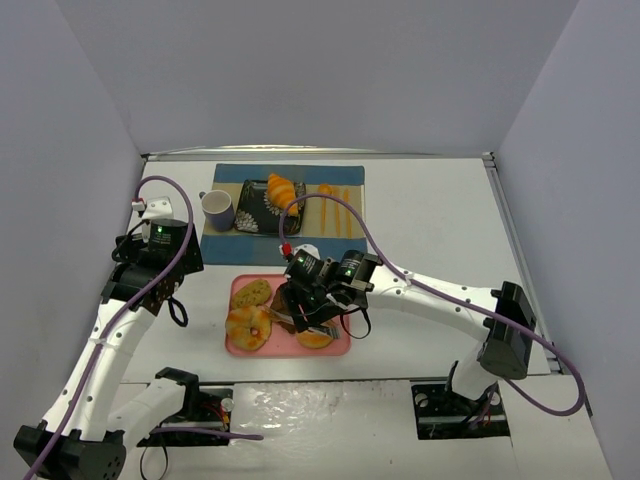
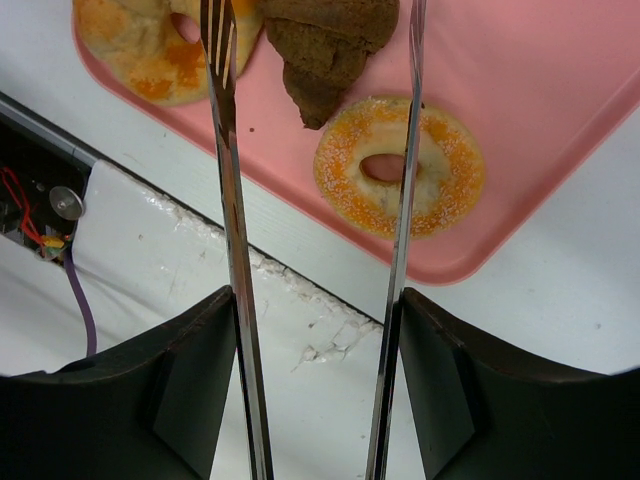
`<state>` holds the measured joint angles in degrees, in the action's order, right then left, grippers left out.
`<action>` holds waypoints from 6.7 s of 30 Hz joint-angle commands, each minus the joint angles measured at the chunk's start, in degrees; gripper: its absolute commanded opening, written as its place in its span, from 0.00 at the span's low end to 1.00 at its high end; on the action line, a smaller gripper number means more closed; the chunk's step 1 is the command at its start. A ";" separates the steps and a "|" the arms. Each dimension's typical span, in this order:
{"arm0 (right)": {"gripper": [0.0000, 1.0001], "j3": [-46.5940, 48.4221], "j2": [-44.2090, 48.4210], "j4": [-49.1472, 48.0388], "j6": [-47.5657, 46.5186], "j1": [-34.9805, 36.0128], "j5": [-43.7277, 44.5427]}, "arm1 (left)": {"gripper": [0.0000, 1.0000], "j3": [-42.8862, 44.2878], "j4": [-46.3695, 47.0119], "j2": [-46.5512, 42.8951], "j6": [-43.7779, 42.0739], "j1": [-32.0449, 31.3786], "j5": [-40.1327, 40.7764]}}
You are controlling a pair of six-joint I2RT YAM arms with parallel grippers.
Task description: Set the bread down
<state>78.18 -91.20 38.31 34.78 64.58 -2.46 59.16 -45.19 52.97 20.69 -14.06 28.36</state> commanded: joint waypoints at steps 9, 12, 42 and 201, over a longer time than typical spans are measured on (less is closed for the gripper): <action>0.28 1.95 -2.29 -0.72 0.33 0.29 4.53 | 0.97 1.66 0.54 -0.50 0.34 0.27 0.73; 0.11 2.38 -2.23 -0.67 0.18 0.37 4.75 | 0.97 1.66 0.54 -0.50 0.23 0.27 0.85; 0.00 46.63 -26.45 -3.52 -12.68 -14.31 14.61 | 0.97 1.66 -0.58 -1.73 1.26 0.24 0.38; 0.80 -19.92 -8.19 -30.24 -3.06 -42.87 18.28 | 0.97 5.17 -0.94 0.90 -2.05 -0.44 0.81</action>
<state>55.96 -99.48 7.90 32.31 22.11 17.24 60.54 -46.57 54.06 19.51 -14.20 27.36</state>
